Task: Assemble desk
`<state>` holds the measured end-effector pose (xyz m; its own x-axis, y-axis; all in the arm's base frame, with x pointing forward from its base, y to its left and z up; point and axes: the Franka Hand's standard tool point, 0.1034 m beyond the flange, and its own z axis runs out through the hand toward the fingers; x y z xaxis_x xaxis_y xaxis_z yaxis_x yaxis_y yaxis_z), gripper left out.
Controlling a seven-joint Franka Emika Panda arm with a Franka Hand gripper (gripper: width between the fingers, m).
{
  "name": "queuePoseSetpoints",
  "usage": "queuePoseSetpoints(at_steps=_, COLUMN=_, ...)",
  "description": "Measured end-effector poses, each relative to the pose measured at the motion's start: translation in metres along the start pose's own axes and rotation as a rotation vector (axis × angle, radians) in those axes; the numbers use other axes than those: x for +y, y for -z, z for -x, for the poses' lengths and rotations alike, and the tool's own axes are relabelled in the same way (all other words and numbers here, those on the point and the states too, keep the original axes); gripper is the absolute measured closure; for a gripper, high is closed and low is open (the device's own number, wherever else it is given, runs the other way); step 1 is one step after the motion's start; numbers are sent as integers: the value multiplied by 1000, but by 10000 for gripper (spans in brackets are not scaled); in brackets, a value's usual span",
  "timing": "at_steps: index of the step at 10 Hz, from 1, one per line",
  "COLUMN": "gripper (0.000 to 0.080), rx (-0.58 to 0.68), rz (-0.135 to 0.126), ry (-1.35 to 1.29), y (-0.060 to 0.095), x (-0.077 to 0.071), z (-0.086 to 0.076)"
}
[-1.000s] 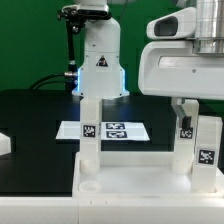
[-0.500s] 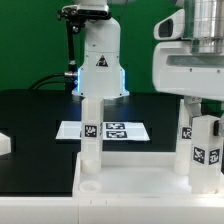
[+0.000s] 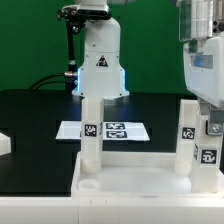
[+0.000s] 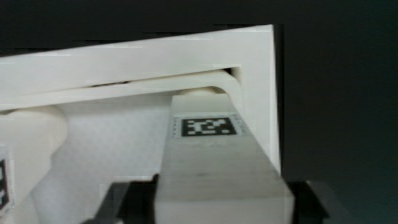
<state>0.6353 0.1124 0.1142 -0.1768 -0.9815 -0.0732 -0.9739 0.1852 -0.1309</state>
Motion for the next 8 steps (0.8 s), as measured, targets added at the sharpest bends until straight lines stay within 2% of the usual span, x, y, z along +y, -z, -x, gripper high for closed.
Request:
queuePoseSetpoints(at_steps=1, gripper=514, rx=-3, rz=-7, ry=-91, y=0, x=-1, z=0)
queuePoseSetpoints(at_steps=2, gripper=513, rx=-17, rz=-54, ry=-236, y=-1, x=-3, z=-2)
queuePoseSetpoints(at_steps=4, gripper=513, rx=-20, rz=-52, ry=-212, y=0, x=-2, z=-1)
queuePoseSetpoints(at_steps=5, gripper=405, rx=-20, rz=-52, ry=-208, y=-1, x=-2, z=-1)
queuePoseSetpoints(at_steps=6, gripper=262, rx=-19, rz=-52, ry=-208, y=-1, x=-2, z=-1)
queuePoseSetpoints(at_steps=7, gripper=186, rx=-19, rz=-52, ry=-205, y=-1, x=-2, z=-1)
queuePoseSetpoints(at_steps=8, gripper=186, rx=-20, rz=-52, ry=-187, y=1, x=-3, z=-1)
